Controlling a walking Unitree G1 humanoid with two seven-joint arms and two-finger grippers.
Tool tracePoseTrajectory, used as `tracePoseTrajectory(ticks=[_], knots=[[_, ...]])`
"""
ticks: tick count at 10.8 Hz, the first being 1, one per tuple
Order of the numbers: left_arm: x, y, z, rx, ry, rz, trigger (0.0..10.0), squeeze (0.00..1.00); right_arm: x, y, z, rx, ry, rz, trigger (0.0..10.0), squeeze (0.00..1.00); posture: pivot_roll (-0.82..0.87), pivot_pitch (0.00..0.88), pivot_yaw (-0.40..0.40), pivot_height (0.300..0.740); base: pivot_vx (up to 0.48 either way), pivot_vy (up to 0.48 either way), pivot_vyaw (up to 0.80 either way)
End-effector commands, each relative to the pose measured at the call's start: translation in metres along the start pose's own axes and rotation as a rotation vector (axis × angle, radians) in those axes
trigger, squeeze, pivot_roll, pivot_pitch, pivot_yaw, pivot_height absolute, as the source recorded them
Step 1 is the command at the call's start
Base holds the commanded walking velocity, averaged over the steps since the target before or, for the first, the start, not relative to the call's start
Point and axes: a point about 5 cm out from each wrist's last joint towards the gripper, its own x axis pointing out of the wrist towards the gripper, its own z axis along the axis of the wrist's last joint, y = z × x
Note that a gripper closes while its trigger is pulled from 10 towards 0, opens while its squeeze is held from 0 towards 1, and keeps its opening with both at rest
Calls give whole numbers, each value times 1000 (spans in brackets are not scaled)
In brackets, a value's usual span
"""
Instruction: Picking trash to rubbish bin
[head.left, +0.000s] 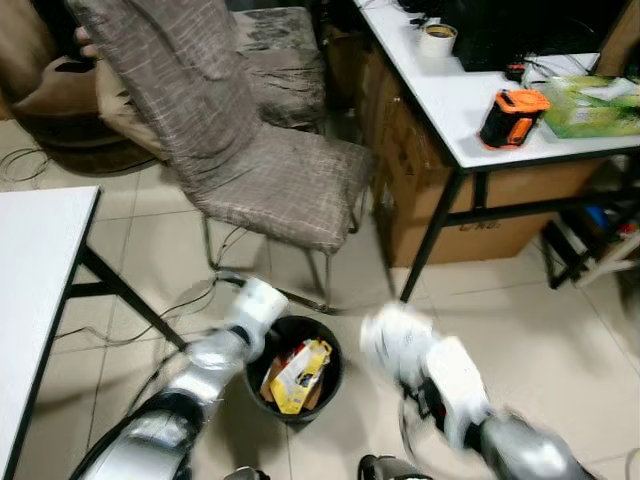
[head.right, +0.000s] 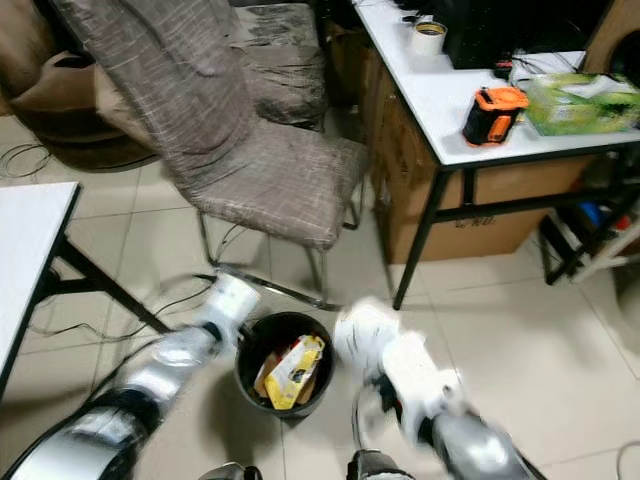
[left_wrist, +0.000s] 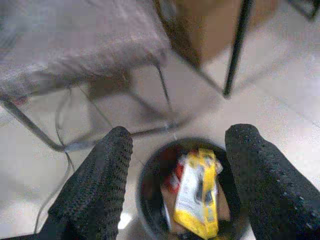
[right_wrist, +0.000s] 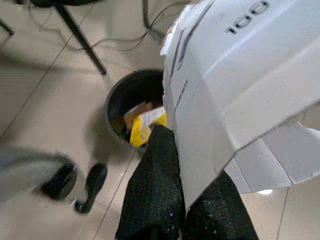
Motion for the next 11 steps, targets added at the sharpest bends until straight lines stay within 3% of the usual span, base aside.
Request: tracePoseTrajectory(ticks=[1, 3, 4, 6, 7, 9, 11], knots=[[-15, 13, -9, -20, 3, 25, 10000, 0, 9, -5, -4, 3, 6, -15, 10000, 0, -117, 124, 10, 740, 0, 0, 0], [-56, 38, -22, 24, 27, 97, 10000, 0, 43, -14, -3, -30, 12, -13, 10000, 0, -69, 119, -5, 740, 0, 0, 0], [-81, 43, -16, 29, -3, 85, 10000, 0, 71, -18, 2, -44, 11, 6, 10000, 0, -32, 121, -14, 740, 0, 0, 0], [-111, 36, 3, 31, -42, 11, 10000, 0, 104, -17, 23, -48, -13, 56, 10000, 0, 1, 130, -22, 740, 0, 0, 0], [-132, 26, 20, -12, -83, -113, 10000, 0, 123, -14, 48, -84, -34, 103, 10000, 0, 12, 138, -22, 740, 0, 0, 0], [-157, 12, 38, -22, -75, -307, 10000, 0, 133, -9, 68, -120, -35, 178, 10000, 0, 17, 148, -16, 740, 0, 0, 0], [-164, 7, 42, -2, -32, -386, 10000, 0, 138, -2, 77, -162, -40, 236, 10000, 0, 18, 155, -8, 740, 0, 0, 0]])
